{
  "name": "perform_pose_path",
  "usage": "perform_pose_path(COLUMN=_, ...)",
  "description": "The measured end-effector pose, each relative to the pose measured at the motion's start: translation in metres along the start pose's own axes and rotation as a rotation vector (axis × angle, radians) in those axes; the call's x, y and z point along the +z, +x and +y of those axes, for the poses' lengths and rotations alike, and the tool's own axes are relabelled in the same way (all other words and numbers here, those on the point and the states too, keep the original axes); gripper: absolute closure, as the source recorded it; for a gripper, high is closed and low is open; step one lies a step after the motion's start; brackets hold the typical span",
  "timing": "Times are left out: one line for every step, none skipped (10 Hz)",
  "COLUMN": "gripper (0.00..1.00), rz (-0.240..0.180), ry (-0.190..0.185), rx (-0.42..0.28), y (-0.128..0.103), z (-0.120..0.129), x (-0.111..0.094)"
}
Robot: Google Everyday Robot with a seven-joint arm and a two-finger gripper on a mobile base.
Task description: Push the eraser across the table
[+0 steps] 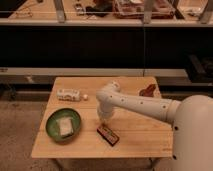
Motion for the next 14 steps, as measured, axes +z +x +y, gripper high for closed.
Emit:
perform_pose_path(gripper=0.87, rz=-0.008, ry=-0.006, rx=0.001, y=-0.004, z=0.004, x=-0.001)
perform_pose_path(gripper=0.87, rz=-0.011, ry=-0.008, rx=0.001, y=-0.006, z=0.007, x=-0.002)
perform_pose_path(gripper=0.87, rz=-0.019, ry=-0.011, rx=-0.007, y=-0.012, z=0.008, x=-0.003)
perform_pose_path(gripper=0.87, rz=-0.037, ry=-0.018, rx=-0.030, y=-0.024, z=0.007, x=-0.003)
perform_pose_path(gripper=0.87, rz=-0.068, ry=-0.025, rx=-0.068, y=-0.044, z=0.006, x=-0.003)
perform_pose_path(gripper=0.87, rz=-0.089, ry=-0.024, rx=-0.084, y=-0.055, z=0.005, x=-0.003)
perform_pose_path(gripper=0.87, rz=-0.111, ry=-0.022, rx=-0.101, y=-0.067, z=0.002, x=-0.002)
perform_pose_path(gripper=0.87, rz=-0.135, ry=-0.019, rx=-0.119, y=-0.080, z=-0.001, x=-0.002)
perform_pose_path(gripper=0.87, rz=-0.148, ry=-0.018, rx=-0.123, y=-0.088, z=-0.001, x=-0.003)
perform_pose_path(gripper=0.87, rz=-0.164, ry=-0.018, rx=-0.125, y=-0.097, z=0.001, x=-0.006)
perform_pose_path(gripper=0.87, rz=-0.175, ry=-0.018, rx=-0.127, y=-0.110, z=0.001, x=-0.017)
perform_pose_path(gripper=0.87, rz=-0.184, ry=-0.025, rx=-0.120, y=-0.128, z=0.002, x=-0.036)
perform_pose_path(gripper=0.87, rz=-0.191, ry=-0.029, rx=-0.109, y=-0.141, z=0.005, x=-0.049)
perform_pose_path(gripper=0.87, rz=-0.196, ry=-0.029, rx=-0.098, y=-0.157, z=0.003, x=-0.069)
